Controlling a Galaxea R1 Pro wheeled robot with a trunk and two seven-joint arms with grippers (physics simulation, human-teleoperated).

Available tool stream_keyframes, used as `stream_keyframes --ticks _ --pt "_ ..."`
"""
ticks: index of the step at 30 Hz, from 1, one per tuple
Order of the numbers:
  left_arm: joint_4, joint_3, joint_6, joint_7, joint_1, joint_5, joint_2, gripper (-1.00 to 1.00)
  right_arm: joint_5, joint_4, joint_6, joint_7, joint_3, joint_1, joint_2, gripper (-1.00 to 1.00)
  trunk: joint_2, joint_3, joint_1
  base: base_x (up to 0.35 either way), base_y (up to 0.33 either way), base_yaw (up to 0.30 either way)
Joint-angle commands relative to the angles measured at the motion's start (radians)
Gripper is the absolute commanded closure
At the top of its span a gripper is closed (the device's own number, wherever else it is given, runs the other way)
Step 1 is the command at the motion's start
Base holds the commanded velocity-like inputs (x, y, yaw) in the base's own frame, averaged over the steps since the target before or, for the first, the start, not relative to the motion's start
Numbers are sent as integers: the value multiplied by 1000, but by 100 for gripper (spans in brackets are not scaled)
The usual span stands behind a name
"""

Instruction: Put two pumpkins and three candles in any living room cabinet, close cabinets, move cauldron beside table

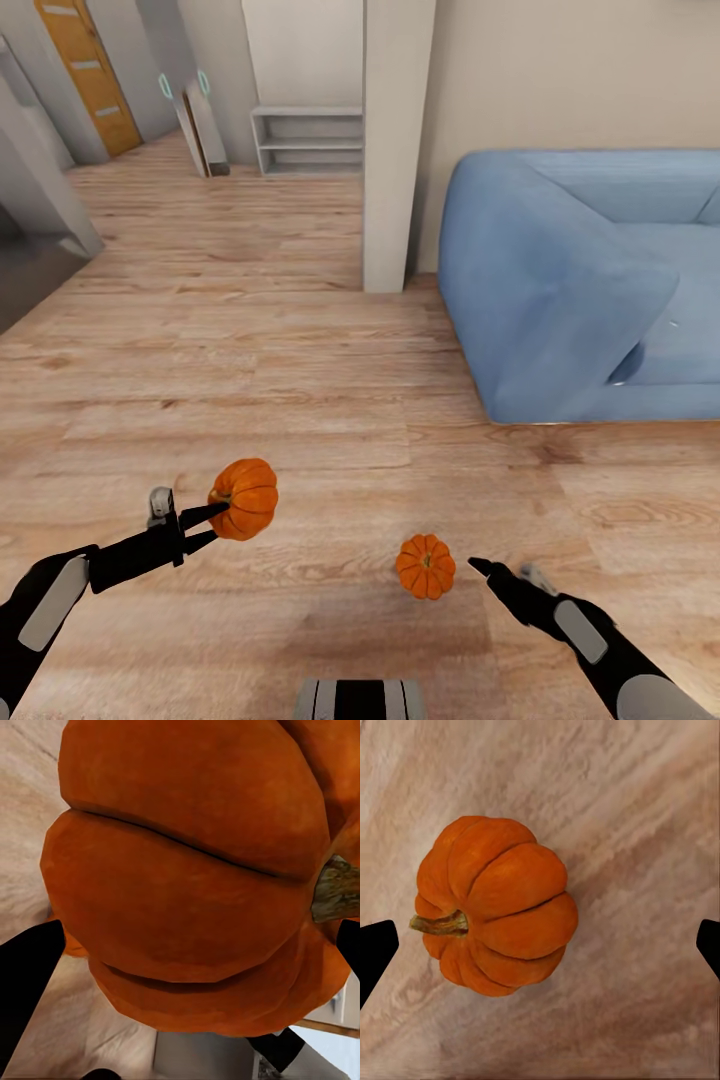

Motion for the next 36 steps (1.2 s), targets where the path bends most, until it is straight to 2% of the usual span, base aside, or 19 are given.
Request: stream_keyframes --ticks 1,5,36 --pt "0 1 5 -2 0 3 0 100 -3 1 4 0 8 -3 -1 -100 -1 -5 0 0 0 0" --pt "0 2 5 -2 0 2 0 100 3 4 4 -1 20 -8 0 -100 -1 -20 2 0 0 0" --pt "1 1 5 -2 0 3 0 100 6 7 -6 -4 27 -9 5 -100 -1 -20 2 16 26 0"
